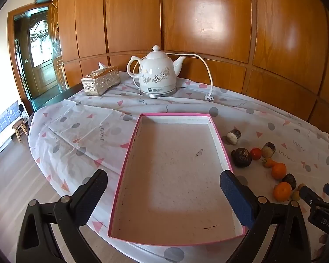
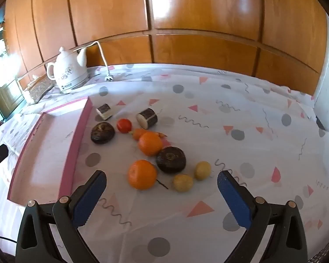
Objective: Organize fruits
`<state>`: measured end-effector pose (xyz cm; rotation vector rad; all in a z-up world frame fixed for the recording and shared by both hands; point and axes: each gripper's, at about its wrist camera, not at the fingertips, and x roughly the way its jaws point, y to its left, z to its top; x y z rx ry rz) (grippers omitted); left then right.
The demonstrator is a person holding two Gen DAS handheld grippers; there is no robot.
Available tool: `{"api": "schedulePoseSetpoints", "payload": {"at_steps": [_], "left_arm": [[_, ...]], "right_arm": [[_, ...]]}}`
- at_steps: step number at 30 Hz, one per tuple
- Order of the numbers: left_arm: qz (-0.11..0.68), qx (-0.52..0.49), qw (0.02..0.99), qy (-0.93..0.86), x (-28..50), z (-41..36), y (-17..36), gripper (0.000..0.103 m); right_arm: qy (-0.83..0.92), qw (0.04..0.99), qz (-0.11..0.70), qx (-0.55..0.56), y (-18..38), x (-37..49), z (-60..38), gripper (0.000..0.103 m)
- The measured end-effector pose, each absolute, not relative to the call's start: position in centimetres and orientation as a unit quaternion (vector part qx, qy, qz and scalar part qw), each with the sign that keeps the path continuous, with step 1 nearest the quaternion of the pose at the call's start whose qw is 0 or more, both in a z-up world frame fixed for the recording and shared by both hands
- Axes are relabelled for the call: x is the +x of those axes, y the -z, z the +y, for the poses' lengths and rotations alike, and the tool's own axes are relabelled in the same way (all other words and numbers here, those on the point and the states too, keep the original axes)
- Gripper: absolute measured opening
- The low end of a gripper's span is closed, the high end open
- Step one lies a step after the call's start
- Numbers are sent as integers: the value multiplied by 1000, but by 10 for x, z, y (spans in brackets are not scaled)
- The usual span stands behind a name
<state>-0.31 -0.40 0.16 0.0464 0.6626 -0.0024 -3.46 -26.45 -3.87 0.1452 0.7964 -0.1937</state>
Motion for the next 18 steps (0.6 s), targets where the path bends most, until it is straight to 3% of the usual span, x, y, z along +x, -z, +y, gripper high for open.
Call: {"api": "schedulePoseSetpoints", "payload": {"at_steps": [6,8,18], "left_arm": [[312,39,949,1,-17,-26,-4,103],[334,-2,942,8,1,3,-5,103],[330,3,944,11,-4,-1,-7,103]], "right_arm": [[102,916,383,58,33,-28,-253,103],[94,922,371,52,28,-37,-250,103],[80,925,366,58,23,-41,-247,103]]}}
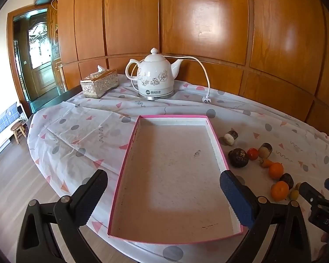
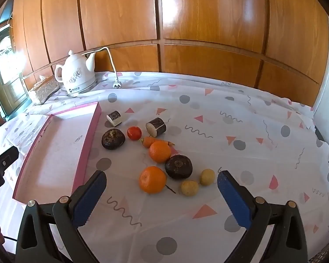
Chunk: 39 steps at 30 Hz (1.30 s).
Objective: Organize fruits
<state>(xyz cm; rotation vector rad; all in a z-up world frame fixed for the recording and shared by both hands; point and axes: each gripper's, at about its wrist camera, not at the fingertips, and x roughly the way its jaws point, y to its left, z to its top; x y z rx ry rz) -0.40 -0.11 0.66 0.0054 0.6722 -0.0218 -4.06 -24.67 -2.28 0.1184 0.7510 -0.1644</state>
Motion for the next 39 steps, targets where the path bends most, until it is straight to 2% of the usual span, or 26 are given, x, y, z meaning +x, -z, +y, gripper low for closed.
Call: {"api": "schedulePoseSetpoints", "payload": {"at_steps": [16,39], "left_arm": [[341,-4,940,15,-3,-2,-2,103],[341,4,940,21,-5,-10,-1,103]], "right_arm": [[84,923,371,52,23,-40,-245,103],[92,941,326,3,3,-50,-234,103]]}}
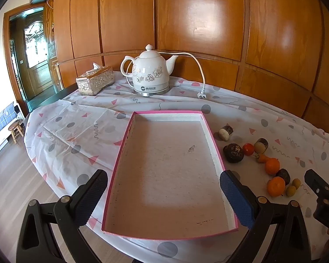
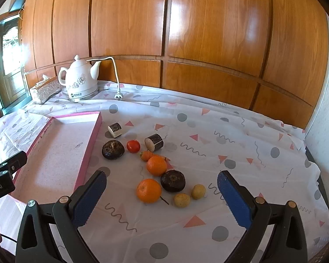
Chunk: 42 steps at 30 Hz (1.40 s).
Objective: Organize fruits
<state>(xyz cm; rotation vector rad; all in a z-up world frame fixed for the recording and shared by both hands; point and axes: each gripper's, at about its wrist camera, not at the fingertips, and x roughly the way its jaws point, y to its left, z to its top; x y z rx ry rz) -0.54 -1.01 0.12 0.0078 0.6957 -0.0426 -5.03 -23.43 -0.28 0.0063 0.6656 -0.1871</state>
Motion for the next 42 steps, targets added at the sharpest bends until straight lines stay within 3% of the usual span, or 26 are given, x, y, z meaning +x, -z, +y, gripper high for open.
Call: {"api": "schedulePoseSetpoints", "payload": {"at_steps": [23,42], "left_arm": [[352,27,934,43,-6,-27,3,103],[389,-8,913,125,1,-40,14,103]], "right_arm": [[94,935,341,2,7,-47,-266,103],[271,875,385,111,-3,-39,-503,103]]}}
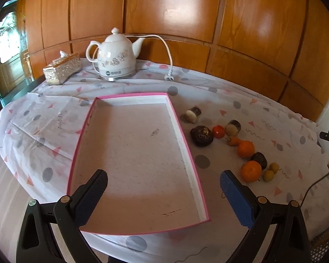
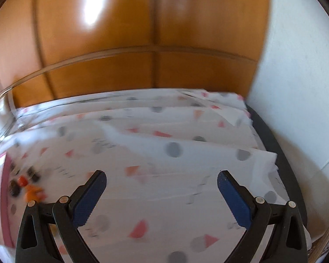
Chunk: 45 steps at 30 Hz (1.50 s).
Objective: Organize fruits
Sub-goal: 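Reach the left gripper to the dark log piece and close on it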
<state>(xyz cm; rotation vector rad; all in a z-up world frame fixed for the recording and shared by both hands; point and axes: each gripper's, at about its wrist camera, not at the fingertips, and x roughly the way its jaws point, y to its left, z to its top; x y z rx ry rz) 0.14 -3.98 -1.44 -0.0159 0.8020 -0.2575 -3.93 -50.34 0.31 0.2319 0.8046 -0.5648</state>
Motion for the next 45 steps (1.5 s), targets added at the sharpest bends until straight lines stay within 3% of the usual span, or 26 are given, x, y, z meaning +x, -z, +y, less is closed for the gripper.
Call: {"api": "schedulePoseSetpoints", "payload": {"at_steps": [7,11,18,23,25,30,45], "left_arm": [[410,-9,900,150,16,-47,16,100],[423,-1,889,174,33,-55,12,93],[450,11,871,197,70,-70,10,77],[448,49,866,217,92,-90,7,75],[443,59,865,226,103,-98,7,71],[450,100,856,235,133,-122,12,43],[485,200,822,225,201,-181,59,39]], "right_arm": [[291,844,404,199,22,-50,-553,103],[293,829,440,180,33,-41,-549,101],[330,811,430,221,34,-57,-568,98],[323,811,435,223,35,-56,-568,98],[323,814,433,216,34,-55,-566,98],[333,811,421,232,32,-61,-573,98],[329,811,419,241,32,-61,-575,98]]}}
